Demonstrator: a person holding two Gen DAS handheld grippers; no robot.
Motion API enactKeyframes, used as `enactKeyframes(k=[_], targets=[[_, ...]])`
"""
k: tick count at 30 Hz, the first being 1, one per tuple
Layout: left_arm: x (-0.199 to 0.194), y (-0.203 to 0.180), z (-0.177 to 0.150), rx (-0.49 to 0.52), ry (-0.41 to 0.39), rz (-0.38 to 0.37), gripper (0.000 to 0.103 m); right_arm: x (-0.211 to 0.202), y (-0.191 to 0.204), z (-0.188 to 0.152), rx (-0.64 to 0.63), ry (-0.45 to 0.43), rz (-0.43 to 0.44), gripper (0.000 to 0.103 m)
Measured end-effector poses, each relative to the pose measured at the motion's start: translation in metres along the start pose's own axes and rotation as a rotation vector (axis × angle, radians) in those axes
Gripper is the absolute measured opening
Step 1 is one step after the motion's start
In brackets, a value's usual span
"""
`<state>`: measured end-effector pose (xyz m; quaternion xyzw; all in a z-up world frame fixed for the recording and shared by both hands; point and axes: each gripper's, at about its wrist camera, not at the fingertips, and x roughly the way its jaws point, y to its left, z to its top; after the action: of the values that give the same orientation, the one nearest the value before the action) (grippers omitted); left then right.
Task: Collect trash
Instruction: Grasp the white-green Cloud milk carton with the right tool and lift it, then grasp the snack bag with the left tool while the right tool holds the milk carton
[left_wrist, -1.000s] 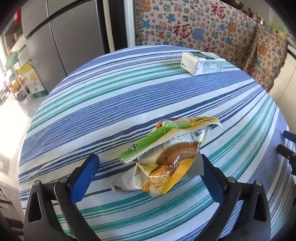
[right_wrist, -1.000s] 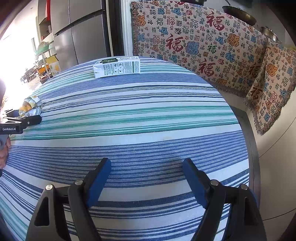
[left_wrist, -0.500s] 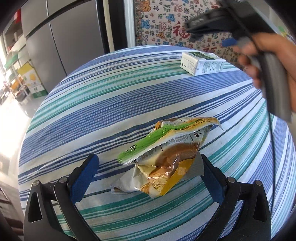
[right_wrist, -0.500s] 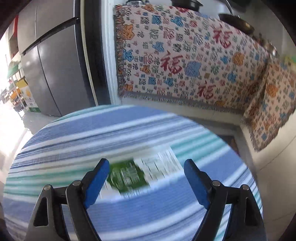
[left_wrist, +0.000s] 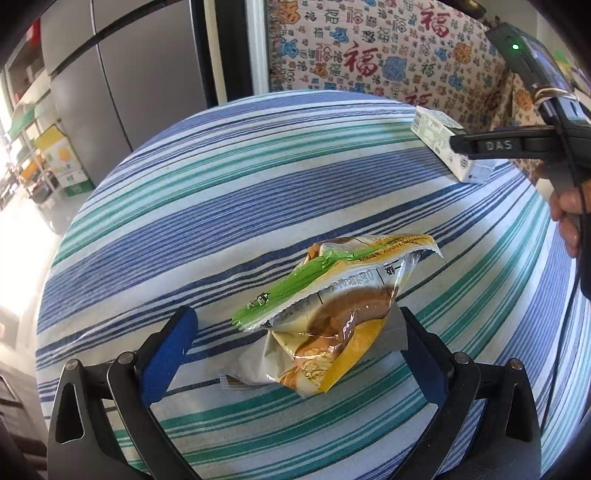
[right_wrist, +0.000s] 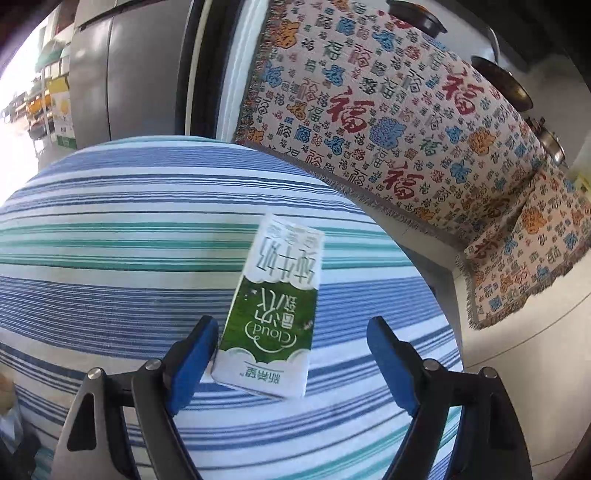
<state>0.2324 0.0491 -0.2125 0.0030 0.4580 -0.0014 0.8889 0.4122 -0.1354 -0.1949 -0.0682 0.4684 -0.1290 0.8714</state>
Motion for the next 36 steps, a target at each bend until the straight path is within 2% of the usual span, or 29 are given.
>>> enactKeyframes(k=[2, 6, 7, 8, 9, 10, 15, 18, 21, 23, 24, 28, 33, 36], targets=[[0.0, 0.0, 0.0, -0.001, 0.0, 0.002, 0.103, 0.004, -0.008, 0.004, 0.061, 0.021, 0.061, 0.085], [0.001, 0.001, 0.0, -0.002, 0.0, 0.001, 0.103, 0.021, 0.002, 0.011, 0.067, 0.06, 0.104, 0.084], [0.0, 0.001, 0.0, -0.002, 0.0, 0.001, 0.103, 0.027, 0.004, 0.011, 0.069, 0.087, 0.111, 0.079], [0.0, 0.001, 0.0, -0.002, 0.0, 0.001, 0.103, 0.029, 0.004, 0.008, 0.079, 0.107, 0.126, 0.069], [0.001, 0.001, 0.001, -0.002, 0.0, 0.001, 0.103, 0.03, 0.002, 0.004, 0.093, 0.122, 0.147, 0.049], [0.0, 0.0, 0.0, -0.001, 0.0, 0.001, 0.103, 0.026, -0.001, -0.001, 0.101, 0.128, 0.161, 0.047], [0.0, -0.001, -0.002, 0.006, 0.001, -0.005, 0.103, -0.022, 0.001, -0.061, 0.017, 0.145, 0.253, 0.047], [-0.003, -0.001, -0.005, 0.035, 0.01, -0.025, 0.103, -0.054, 0.003, -0.108, 0.003, 0.1, 0.273, 0.049], [-0.009, 0.003, -0.009, 0.085, 0.047, -0.061, 0.103, -0.072, 0.001, -0.136, 0.028, 0.057, 0.283, 0.051], [-0.014, 0.007, -0.016, 0.109, 0.069, -0.076, 0.103, -0.069, -0.001, -0.147, 0.041, 0.109, 0.306, 0.068], [-0.017, 0.011, -0.02, 0.11, 0.078, -0.079, 0.102, -0.071, -0.002, -0.148, 0.033, 0.096, 0.308, 0.076], [-0.028, 0.015, -0.027, 0.137, 0.092, -0.121, 0.102, -0.079, -0.008, -0.145, -0.005, 0.124, 0.305, 0.076], [-0.041, 0.006, -0.014, 0.129, 0.012, -0.188, 0.102, -0.089, -0.024, -0.118, 0.032, 0.145, 0.326, 0.076], [-0.04, 0.002, -0.004, 0.125, -0.028, -0.184, 0.102, -0.078, -0.019, -0.098, 0.047, 0.216, 0.331, 0.076]])
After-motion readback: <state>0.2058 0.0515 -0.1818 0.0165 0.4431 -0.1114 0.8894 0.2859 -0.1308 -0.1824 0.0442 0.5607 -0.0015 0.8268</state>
